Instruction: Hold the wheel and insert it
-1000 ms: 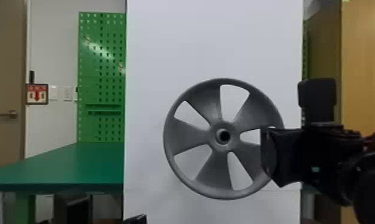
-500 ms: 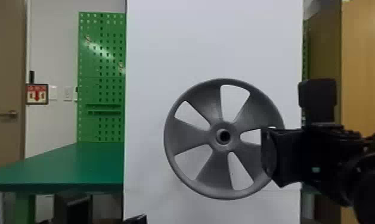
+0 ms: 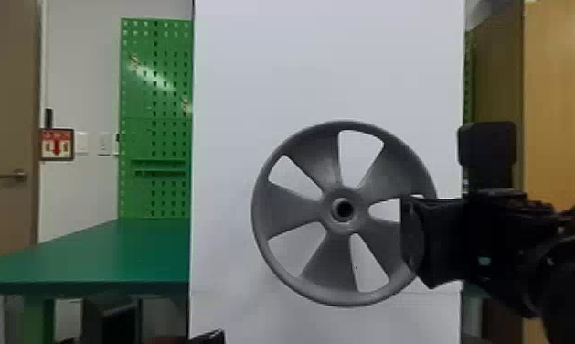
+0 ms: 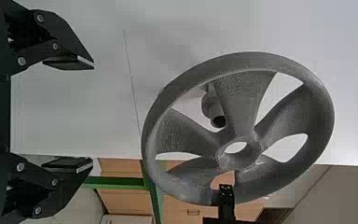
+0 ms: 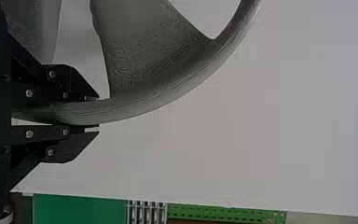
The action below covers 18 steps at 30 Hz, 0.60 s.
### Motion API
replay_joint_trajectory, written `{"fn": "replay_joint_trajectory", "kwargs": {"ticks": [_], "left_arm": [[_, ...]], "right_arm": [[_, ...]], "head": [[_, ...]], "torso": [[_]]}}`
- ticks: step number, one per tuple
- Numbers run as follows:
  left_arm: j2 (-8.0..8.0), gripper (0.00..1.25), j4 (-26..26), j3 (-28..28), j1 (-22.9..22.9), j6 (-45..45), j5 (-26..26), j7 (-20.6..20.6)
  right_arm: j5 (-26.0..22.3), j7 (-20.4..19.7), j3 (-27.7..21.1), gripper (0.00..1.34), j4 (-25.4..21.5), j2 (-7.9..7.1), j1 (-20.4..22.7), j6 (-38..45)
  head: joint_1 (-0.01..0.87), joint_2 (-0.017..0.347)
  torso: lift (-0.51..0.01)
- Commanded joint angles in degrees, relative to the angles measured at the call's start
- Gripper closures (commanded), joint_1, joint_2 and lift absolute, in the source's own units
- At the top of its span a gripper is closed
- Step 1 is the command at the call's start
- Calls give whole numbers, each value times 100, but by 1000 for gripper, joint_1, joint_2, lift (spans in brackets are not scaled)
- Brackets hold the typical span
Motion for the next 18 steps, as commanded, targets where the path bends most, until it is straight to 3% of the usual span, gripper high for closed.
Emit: {"fn": "replay_joint_trajectory", "kwargs": {"ticks": [1, 18], "left_arm": [[0, 502, 0, 0, 0, 0, -4, 0], [0, 502, 0, -8, 0, 0, 5, 0]], "right_arm": [[9, 0, -8, 1088, 7, 0, 0, -14], [26, 0, -26, 1088, 324, -27, -35, -296]], "head": [[0, 9], [0, 9]], "torso": [[-494], [-494]]}}
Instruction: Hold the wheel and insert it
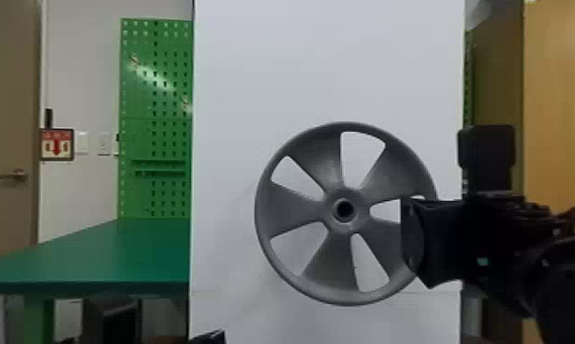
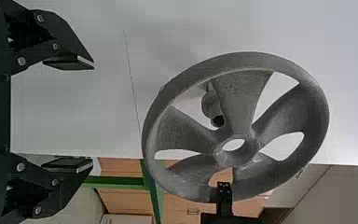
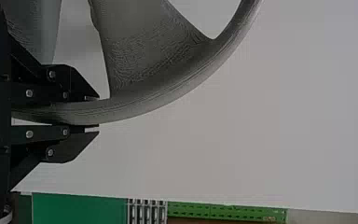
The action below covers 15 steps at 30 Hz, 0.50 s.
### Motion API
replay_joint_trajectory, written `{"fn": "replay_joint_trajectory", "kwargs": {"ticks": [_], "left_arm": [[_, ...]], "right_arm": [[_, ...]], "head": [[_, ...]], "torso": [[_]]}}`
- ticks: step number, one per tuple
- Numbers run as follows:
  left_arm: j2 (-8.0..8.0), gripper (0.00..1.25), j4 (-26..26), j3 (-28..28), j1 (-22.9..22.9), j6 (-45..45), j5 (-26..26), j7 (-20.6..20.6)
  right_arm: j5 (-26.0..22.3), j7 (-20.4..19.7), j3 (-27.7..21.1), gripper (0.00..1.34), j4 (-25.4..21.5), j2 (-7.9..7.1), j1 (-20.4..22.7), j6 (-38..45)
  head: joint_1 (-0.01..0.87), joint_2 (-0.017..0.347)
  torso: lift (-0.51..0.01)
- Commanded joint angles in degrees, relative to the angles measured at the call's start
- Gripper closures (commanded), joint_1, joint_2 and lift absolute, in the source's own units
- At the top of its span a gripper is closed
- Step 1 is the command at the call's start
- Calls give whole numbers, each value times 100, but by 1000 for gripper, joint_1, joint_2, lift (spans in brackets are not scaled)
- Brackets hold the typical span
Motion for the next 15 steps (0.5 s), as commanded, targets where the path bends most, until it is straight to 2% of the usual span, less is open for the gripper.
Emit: {"fn": "replay_joint_trajectory", "kwargs": {"ticks": [1, 15], "left_arm": [[0, 502, 0, -2, -9, 0, 0, 8], [0, 502, 18, -46, -27, 0, 0, -1]], "right_arm": [[0, 0, 15, 1088, 183, -32, -50, -146], [35, 0, 6, 1088, 631, -94, -138, -603]], "head": [[0, 9], [0, 9]], "torso": [[-494], [-494]]}}
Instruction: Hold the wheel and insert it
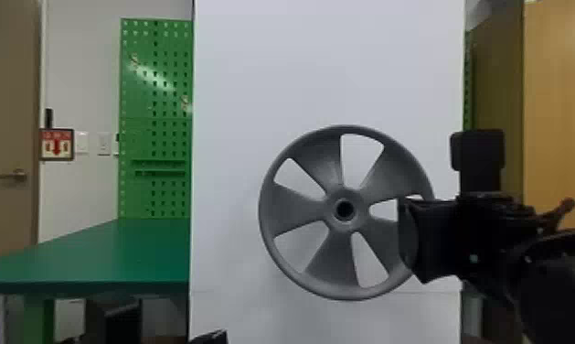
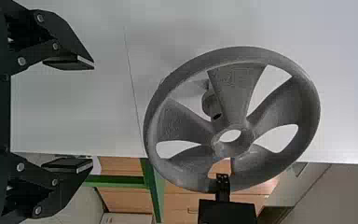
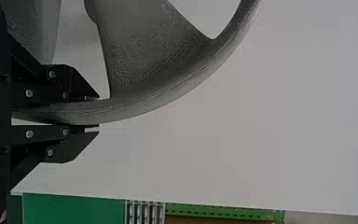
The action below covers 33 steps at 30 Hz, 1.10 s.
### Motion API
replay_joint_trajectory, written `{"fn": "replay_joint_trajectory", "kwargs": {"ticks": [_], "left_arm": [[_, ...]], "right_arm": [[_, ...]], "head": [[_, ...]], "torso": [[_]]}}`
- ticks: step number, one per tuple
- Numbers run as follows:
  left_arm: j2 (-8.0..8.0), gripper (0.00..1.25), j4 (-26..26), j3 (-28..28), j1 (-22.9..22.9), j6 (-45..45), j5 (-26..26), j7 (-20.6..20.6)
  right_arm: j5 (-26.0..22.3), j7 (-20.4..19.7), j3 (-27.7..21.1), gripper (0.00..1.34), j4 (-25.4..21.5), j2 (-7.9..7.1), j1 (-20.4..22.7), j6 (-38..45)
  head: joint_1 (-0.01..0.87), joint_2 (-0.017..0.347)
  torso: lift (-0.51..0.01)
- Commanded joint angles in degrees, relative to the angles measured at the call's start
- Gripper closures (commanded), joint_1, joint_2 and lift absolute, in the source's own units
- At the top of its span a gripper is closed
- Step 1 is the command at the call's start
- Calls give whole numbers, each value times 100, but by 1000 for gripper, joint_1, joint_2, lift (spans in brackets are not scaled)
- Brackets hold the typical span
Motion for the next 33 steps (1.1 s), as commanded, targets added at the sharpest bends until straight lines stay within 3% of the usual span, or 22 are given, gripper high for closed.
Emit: {"fn": "replay_joint_trajectory", "kwargs": {"ticks": [1, 18, 33], "left_arm": [[0, 502, 4, -12, -14, 0, 0, -1], [0, 502, 39, -73, -49, 0, 18, -1], [0, 502, 65, -82, -67, 0, 26, -1]], "right_arm": [[33, 0, -42, 1088, 149, -7, -42, -117], [24, 8, -95, 1088, 623, -77, -78, -591], [77, 360, -104, 1088, 1001, -165, -104, -978]], "head": [[0, 9], [0, 9], [0, 9]], "torso": [[-494], [-494], [-494]]}}
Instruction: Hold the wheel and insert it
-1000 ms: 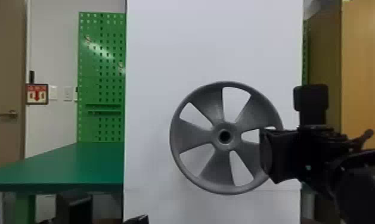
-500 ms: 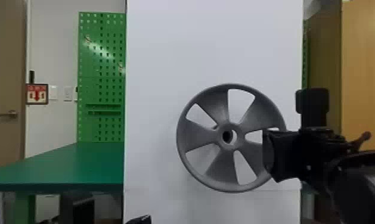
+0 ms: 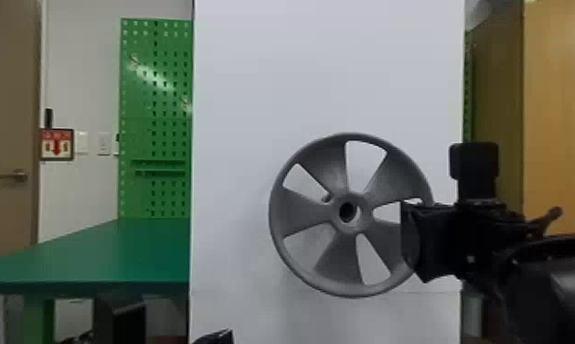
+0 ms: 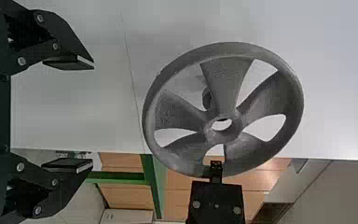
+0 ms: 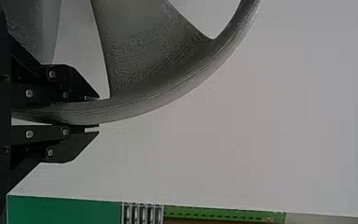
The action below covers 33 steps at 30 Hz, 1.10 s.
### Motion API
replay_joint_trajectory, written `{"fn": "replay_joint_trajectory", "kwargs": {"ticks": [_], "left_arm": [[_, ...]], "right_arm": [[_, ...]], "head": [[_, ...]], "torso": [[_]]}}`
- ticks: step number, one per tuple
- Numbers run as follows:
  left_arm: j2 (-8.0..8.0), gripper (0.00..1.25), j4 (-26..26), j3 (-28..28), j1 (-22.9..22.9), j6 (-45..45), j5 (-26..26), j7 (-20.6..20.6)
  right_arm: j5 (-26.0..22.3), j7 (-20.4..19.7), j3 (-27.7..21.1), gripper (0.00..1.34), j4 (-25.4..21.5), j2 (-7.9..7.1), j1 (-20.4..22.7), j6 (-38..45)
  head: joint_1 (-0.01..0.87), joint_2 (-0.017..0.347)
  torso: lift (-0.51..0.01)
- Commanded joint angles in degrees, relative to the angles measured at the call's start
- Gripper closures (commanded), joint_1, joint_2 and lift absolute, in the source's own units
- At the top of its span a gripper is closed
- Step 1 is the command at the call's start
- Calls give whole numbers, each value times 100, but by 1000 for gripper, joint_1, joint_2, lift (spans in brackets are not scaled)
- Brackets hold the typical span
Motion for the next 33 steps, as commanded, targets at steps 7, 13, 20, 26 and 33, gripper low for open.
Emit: {"fn": "replay_joint_trajectory", "kwargs": {"ticks": [7, 13, 20, 26, 33], "left_arm": [[0, 502, 14, -11, -17, 0, 0, 0], [0, 502, 32, -29, -26, 0, 9, 0], [0, 502, 41, -38, -35, 0, 18, 0], [0, 502, 49, -47, -44, 0, 18, 0], [0, 502, 67, -73, -61, 0, 26, 0]], "right_arm": [[78, 199, -11, 1088, 245, -28, 9, -387], [131, 208, -20, 1090, 280, -11, -9, -440], [113, 260, -20, 1090, 421, -20, -26, -554], [122, 348, -11, 1088, 527, -20, -79, -634], [131, 383, 7, 1090, 606, -37, -132, -739]], "head": [[0, 9], [0, 9], [0, 9], [0, 9], [0, 9]], "torso": [[-494], [-494], [-494], [-494], [-494]]}}
